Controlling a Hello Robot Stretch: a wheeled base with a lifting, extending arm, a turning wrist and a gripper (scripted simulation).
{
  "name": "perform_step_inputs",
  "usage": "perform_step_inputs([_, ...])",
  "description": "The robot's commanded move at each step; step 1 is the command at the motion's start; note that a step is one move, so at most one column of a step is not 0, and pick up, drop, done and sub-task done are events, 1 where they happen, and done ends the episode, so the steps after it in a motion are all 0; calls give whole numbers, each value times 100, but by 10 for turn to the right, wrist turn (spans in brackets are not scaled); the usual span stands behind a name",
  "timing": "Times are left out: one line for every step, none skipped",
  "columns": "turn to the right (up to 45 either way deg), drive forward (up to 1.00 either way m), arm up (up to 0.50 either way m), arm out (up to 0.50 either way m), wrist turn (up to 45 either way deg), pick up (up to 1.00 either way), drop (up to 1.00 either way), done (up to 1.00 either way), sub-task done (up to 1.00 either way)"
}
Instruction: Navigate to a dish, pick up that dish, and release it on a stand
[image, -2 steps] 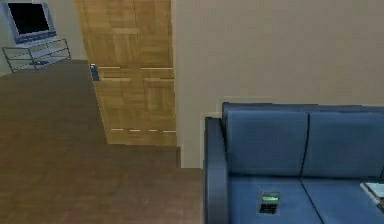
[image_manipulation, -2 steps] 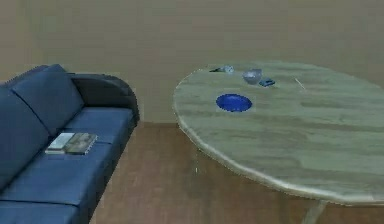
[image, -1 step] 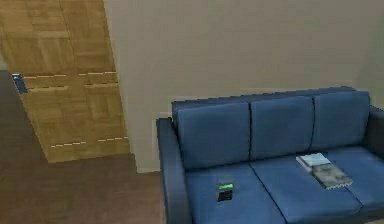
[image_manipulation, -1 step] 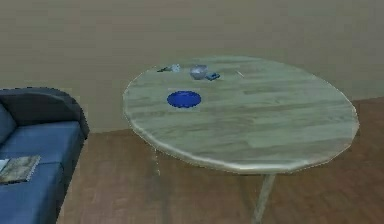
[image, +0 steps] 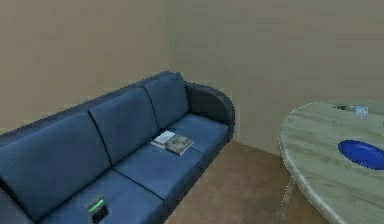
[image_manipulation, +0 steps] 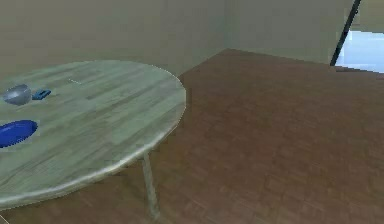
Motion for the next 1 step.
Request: perform_step_inputs([90,0,0,0,0,0,0,0,0])
